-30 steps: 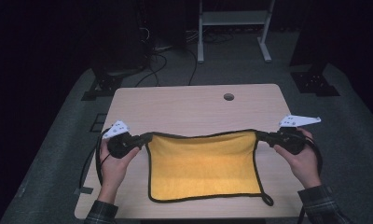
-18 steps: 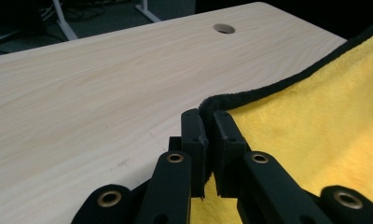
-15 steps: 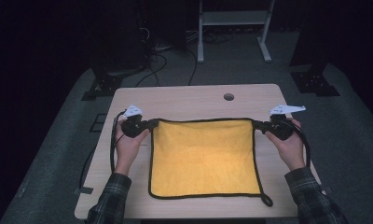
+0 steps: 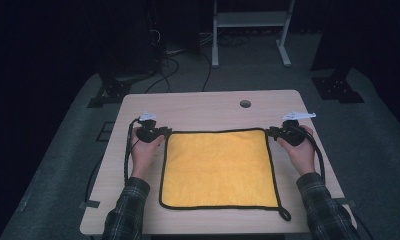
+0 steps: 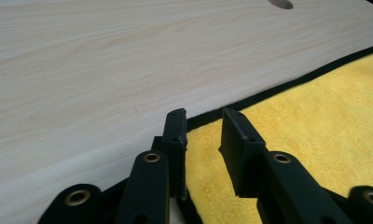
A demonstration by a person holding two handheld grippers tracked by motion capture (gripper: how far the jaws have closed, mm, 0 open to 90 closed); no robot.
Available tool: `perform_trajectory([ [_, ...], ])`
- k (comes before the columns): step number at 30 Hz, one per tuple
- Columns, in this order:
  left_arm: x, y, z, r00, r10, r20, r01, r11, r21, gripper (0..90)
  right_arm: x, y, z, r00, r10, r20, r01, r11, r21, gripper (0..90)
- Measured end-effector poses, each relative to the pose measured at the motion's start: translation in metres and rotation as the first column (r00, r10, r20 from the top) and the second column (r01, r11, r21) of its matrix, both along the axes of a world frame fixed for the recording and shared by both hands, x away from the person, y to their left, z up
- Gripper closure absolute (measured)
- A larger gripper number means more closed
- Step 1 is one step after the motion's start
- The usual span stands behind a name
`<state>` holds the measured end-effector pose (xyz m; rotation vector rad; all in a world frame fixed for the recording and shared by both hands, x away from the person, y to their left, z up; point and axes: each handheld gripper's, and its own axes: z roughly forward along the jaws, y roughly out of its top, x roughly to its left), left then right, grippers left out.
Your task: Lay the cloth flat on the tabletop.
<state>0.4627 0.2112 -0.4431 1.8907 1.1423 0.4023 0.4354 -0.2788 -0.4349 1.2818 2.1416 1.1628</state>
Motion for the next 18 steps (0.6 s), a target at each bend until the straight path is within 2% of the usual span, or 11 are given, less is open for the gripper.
perform_trajectory([
  [2, -0.003, 0.001, 0.001, 0.9999, -0.011, 0.003, 0.011, 0.9998, 0.016, 67.6, 0.002, -0.004, -0.002, 0.9996, -0.028, 0.001, 0.028, 0.9996, 0.007, 63.3],
  [5, -0.010, 0.001, 0.003, 0.9999, -0.012, 0.004, 0.012, 0.9993, 0.034, 64.0, 0.000, -0.011, -0.002, 0.9991, -0.043, -0.002, 0.043, 0.9991, 0.000, 58.7],
  [7, -0.015, 0.002, 0.005, 0.9996, -0.027, -0.005, 0.027, 0.9990, 0.035, 59.7, -0.004, -0.013, -0.003, 0.9987, -0.050, 0.005, 0.050, 0.9985, -0.022, 54.6],
  [9, -0.023, 0.001, 0.007, 0.9993, -0.036, 0.006, 0.035, 0.9981, 0.051, 59.2, -0.011, -0.016, -0.004, 0.9982, -0.056, 0.018, 0.057, 0.9979, -0.032, 50.2],
  [10, -0.025, 0.001, 0.008, 0.9992, -0.039, 0.001, 0.039, 0.9978, 0.053, 57.5, -0.016, -0.020, -0.006, 0.9978, -0.065, 0.015, 0.065, 0.9972, -0.037, 44.9],
  [12, -0.034, 0.001, 0.010, 0.9984, -0.056, 0.000, 0.056, 0.9967, 0.059, 57.1, -0.020, -0.022, -0.007, 0.9976, -0.068, 0.017, 0.069, 0.9967, -0.044, 43.8],
  [14, -0.045, 0.003, 0.011, 0.9979, -0.065, 0.001, 0.065, 0.9960, 0.061, 54.6, -0.031, -0.031, -0.013, 0.9957, -0.091, -0.014, 0.090, 0.9931, -0.075, 39.2],
  [15, -0.045, 0.003, 0.011, 0.9979, -0.065, 0.001, 0.065, 0.9960, 0.061, 53.7, -0.031, -0.031, -0.013, 0.9957, -0.091, -0.014, 0.090, 0.9931, -0.075, 39.2],
  [16, -0.052, 0.004, 0.010, 0.9976, -0.069, -0.008, 0.070, 0.9960, 0.056, 53.7, -0.033, -0.034, -0.014, 0.9958, -0.089, -0.024, 0.087, 0.9935, -0.074, 38.9],
  [17, -0.054, 0.005, 0.010, 0.9973, -0.073, -0.009, 0.074, 0.9955, 0.060, 52.9, -0.037, -0.039, -0.017, 0.9939, -0.093, -0.058, 0.089, 0.9933, -0.074, 37.0],
  [18, -0.059, 0.006, 0.009, 0.9968, -0.077, -0.023, 0.078, 0.9955, 0.054, 52.4, -0.039, -0.041, -0.018, 0.9934, -0.093, -0.067, 0.088, 0.9934, -0.074, 35.9],
])
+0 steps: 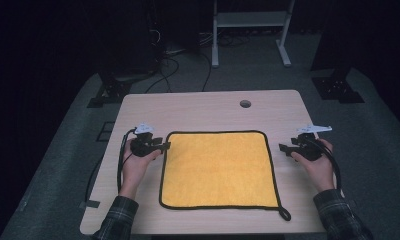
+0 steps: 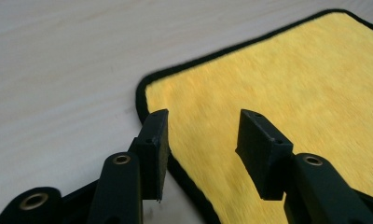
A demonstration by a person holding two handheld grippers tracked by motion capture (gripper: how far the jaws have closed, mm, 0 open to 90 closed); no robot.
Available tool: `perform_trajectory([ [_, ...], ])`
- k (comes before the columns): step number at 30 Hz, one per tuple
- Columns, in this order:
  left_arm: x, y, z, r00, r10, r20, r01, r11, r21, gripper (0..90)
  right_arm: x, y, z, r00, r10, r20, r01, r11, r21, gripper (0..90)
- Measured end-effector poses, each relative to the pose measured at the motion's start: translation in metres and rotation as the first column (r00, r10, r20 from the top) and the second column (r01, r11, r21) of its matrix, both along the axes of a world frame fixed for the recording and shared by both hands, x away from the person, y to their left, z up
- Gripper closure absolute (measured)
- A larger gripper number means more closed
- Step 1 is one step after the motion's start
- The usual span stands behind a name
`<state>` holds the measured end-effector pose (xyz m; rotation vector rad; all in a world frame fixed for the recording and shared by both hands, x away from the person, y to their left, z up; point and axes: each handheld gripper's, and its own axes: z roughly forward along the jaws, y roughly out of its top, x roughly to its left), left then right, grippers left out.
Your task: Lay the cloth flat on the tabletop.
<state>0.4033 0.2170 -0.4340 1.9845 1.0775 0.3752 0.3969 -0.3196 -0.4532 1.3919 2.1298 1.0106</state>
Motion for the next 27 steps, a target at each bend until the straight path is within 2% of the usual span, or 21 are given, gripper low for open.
perform_trajectory([
  [1, -0.003, 0.001, -0.001, 1.0000, -0.001, 0.002, 0.001, 1.0000, -0.006, 51.3, -0.004, -0.004, -0.003, 0.9998, -0.009, -0.015, 0.009, 1.0000, -0.001, 35.2],
  [2, -0.007, 0.002, -0.001, 1.0000, 0.009, -0.001, -0.009, 0.9999, 0.006, 49.3, -0.010, -0.009, -0.007, 0.9993, -0.024, -0.028, 0.023, 0.9996, -0.015, 34.2],
  [4, -0.017, 0.003, -0.002, 0.9997, 0.019, 0.015, -0.019, 0.9997, 0.014, 49.1, -0.013, -0.011, -0.009, 0.9991, -0.031, -0.030, 0.030, 0.9994, -0.018, 33.2],
  [6, -0.025, 0.003, -0.003, 0.9996, 0.025, 0.012, -0.025, 0.9995, 0.019, 49.1, -0.018, -0.016, -0.013, 0.9980, -0.044, -0.046, 0.043, 0.9989, -0.020, 29.1],
  [7, -0.029, 0.004, -0.003, 0.9998, 0.018, 0.011, -0.018, 0.9994, 0.028, 48.9, -0.021, -0.018, -0.014, 0.9971, -0.051, -0.056, 0.050, 0.9985, -0.023, 25.0],
  [9, -0.037, 0.004, -0.006, 0.9999, 0.010, 0.010, -0.010, 0.9999, 0.009, 49.8, -0.025, -0.020, -0.017, 0.9960, -0.060, -0.066, 0.058, 0.9980, -0.027, 23.7],
  [11, -0.043, 0.004, -0.008, 0.9999, -0.010, 0.013, 0.010, 0.9998, 0.015, 48.2, -0.028, -0.022, -0.018, 0.9948, -0.070, -0.074, 0.067, 0.9967, -0.047, 20.2],
  [13, -0.049, 0.003, -0.011, 0.9998, -0.014, 0.016, 0.013, 0.9997, 0.023, 45.8, -0.030, -0.022, -0.020, 0.9944, -0.072, -0.078, 0.069, 0.9969, -0.036, 18.9],
  [15, -0.053, 0.004, -0.014, 1.0000, -0.001, 0.007, 0.001, 0.9996, 0.028, 43.6, -0.032, -0.022, -0.024, 0.9935, -0.068, -0.091, 0.064, 0.9969, -0.046, 15.8],
  [20, -0.057, 0.005, -0.018, 0.9999, 0.012, 0.006, -0.012, 0.9986, 0.052, 42.5, -0.037, -0.018, -0.027, 0.9938, -0.085, -0.071, 0.079, 0.9939, -0.076, 12.6],
  [23, -0.056, 0.005, -0.021, 0.9998, 0.020, 0.009, -0.020, 0.9979, 0.062, 42.5, -0.045, -0.019, -0.033, 0.9948, -0.102, -0.007, 0.101, 0.9937, -0.049, 12.7],
  [25, -0.056, 0.005, -0.023, 0.9997, 0.019, 0.018, -0.021, 0.9970, 0.075, 42.5, -0.047, -0.019, -0.033, 0.9942, -0.107, -0.006, 0.107, 0.9931, -0.050, 12.6],
  [27, -0.055, 0.003, -0.025, 0.9996, 0.025, 0.012, -0.026, 0.9971, 0.071, 43.0, -0.049, -0.019, -0.033, 0.9936, -0.113, -0.010, 0.112, 0.9925, -0.049, 12.2],
])
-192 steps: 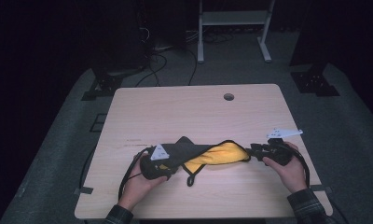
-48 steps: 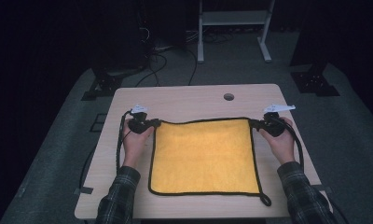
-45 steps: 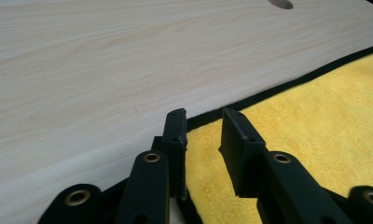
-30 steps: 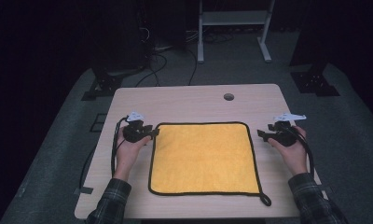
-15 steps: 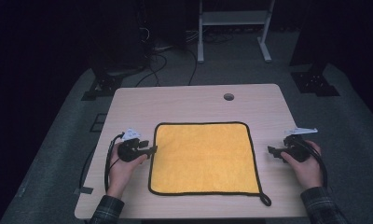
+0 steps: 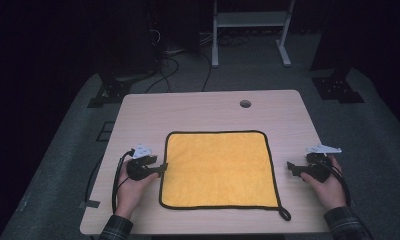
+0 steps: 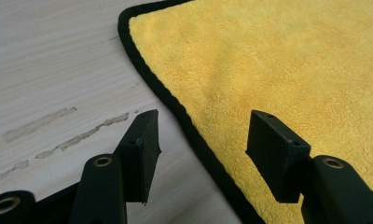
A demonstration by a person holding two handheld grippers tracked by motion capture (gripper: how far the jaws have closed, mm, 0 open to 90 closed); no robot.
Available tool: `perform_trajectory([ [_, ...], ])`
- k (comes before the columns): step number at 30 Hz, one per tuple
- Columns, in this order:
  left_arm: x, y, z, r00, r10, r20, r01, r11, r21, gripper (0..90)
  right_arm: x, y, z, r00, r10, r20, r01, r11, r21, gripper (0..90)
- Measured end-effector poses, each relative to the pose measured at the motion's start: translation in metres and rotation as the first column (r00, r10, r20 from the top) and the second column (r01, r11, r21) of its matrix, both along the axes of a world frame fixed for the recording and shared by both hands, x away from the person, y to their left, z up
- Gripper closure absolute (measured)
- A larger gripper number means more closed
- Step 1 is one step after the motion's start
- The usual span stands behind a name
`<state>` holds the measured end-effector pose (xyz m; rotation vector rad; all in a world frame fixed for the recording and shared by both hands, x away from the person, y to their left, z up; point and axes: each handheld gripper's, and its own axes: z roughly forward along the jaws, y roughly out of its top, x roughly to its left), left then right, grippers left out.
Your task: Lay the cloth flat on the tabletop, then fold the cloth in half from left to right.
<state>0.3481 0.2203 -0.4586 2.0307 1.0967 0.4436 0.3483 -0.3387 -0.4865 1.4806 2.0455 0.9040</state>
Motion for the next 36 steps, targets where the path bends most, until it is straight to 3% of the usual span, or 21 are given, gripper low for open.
perform_trajectory([
  [11, 0.001, -0.005, -0.007, 0.9997, 0.014, -0.022, -0.013, 0.9998, 0.014, 43.7, 0.001, 0.002, 0.000, 1.0000, 0.006, -0.003, -0.006, 1.0000, -0.004, 9.8],
  [20, 0.007, -0.010, -0.016, 0.9993, 0.009, -0.037, -0.009, 0.9998, 0.017, 52.3, 0.003, 0.003, 0.000, 0.9999, 0.012, -0.002, -0.012, 0.9999, -0.002, 9.8],
  [25, 0.009, -0.013, -0.018, 0.9994, 0.013, -0.031, -0.013, 0.9999, -0.007, 60.8, 0.004, 0.004, 0.000, 0.9999, 0.015, -0.002, -0.015, 0.9999, -0.001, 9.8],
  [27, 0.010, -0.011, -0.018, 0.9992, 0.023, -0.031, -0.024, 0.9996, -0.018, 70.8, 0.004, 0.004, 0.000, 0.9999, 0.016, -0.003, -0.016, 0.9999, -0.002, 9.8],
  [34, 0.014, -0.002, -0.022, 0.9969, 0.049, -0.062, -0.056, 0.9912, -0.120, 85.7, 0.004, 0.004, 0.000, 0.9998, 0.017, -0.004, -0.017, 0.9999, -0.002, 9.8],
  [36, 0.015, 0.000, -0.022, 0.9964, 0.048, -0.071, -0.056, 0.9902, -0.128, 87.6, 0.004, 0.004, 0.000, 0.9998, 0.017, -0.004, -0.017, 0.9998, -0.002, 9.8],
])
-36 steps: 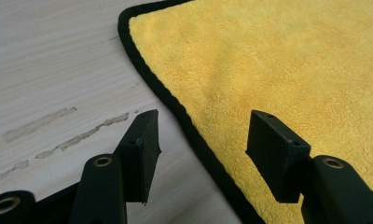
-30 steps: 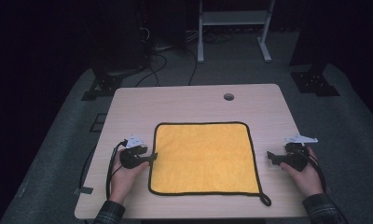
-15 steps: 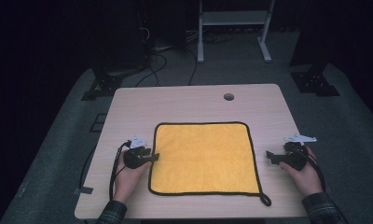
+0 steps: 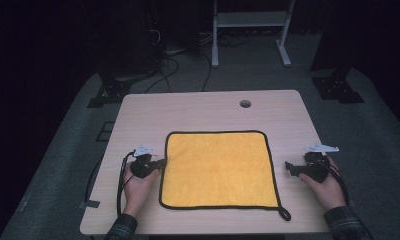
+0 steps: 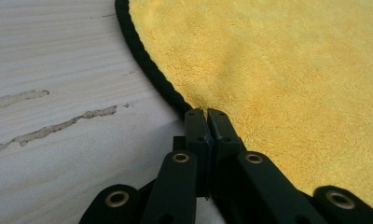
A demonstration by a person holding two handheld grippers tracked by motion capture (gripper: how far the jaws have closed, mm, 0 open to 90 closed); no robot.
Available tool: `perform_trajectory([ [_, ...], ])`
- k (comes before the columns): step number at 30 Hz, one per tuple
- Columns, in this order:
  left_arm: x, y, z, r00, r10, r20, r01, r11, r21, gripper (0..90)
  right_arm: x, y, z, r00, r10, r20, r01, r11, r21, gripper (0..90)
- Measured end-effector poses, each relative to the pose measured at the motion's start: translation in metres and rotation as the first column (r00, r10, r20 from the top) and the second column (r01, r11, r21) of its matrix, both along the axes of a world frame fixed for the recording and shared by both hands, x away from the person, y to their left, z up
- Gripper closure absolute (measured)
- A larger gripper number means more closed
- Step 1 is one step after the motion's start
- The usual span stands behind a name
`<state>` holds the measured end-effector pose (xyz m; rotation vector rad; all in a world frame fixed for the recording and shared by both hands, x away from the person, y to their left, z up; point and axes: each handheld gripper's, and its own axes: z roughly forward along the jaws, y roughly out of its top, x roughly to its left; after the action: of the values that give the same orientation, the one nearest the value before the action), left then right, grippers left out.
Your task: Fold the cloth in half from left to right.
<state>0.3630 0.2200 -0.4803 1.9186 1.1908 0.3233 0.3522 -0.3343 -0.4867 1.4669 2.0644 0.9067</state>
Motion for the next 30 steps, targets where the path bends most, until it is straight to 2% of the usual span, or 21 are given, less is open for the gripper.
perform_trajectory([
  [2, 0.001, 0.001, 0.001, 1.0000, -0.001, -0.005, 0.001, 0.9999, -0.012, 88.0, 0.000, 0.000, 0.000, 1.0000, 0.000, -0.001, 0.000, 1.0000, 0.001, 9.8],
  [6, 0.000, 0.005, 0.007, 1.0000, 0.003, 0.004, -0.002, 0.9977, -0.067, 88.2, 0.000, 0.000, 0.000, 1.0000, 0.002, -0.001, -0.002, 1.0000, 0.002, 9.8],
  [9, -0.002, 0.006, 0.012, 0.9999, 0.006, 0.012, -0.005, 0.9934, -0.114, 88.2, 0.000, 0.001, 0.000, 1.0000, 0.004, -0.001, -0.004, 1.0000, 0.002, 9.8],
  [10, -0.002, 0.005, 0.013, 0.9999, -0.002, 0.014, 0.004, 0.9938, -0.111, 88.2, 0.000, 0.001, 0.000, 1.0000, 0.005, -0.001, -0.005, 1.0000, 0.002, 9.8],
  [13, -0.002, 0.002, 0.020, 0.9994, -0.014, 0.033, 0.018, 0.9905, -0.137, 88.2, 0.000, 0.001, 0.000, 1.0000, 0.005, 0.000, -0.005, 1.0000, 0.001, 9.8],
  [20, -0.001, -0.015, 0.030, 0.9967, -0.056, 0.059, 0.066, 0.9796, -0.189, 88.3, 0.000, 0.001, 0.000, 1.0000, 0.005, -0.001, -0.005, 1.0000, 0.001, 9.8],
  [23, 0.000, -0.024, 0.034, 0.9946, -0.080, 0.066, 0.092, 0.9760, -0.197, 88.3, 0.000, 0.001, 0.000, 1.0000, 0.005, -0.001, -0.005, 1.0000, 0.002, 9.8],
  [28, 0.005, -0.041, 0.039, 0.9910, -0.111, 0.075, 0.126, 0.9635, -0.236, 88.3, 0.000, 0.001, 0.000, 1.0000, 0.005, -0.001, -0.005, 1.0000, 0.002, 9.8],
  [30, 0.006, -0.047, 0.040, 0.9894, -0.122, 0.077, 0.138, 0.9611, -0.239, 88.3, 0.000, 0.001, 0.000, 1.0000, 0.005, 0.000, -0.005, 1.0000, 0.001, 9.8],
])
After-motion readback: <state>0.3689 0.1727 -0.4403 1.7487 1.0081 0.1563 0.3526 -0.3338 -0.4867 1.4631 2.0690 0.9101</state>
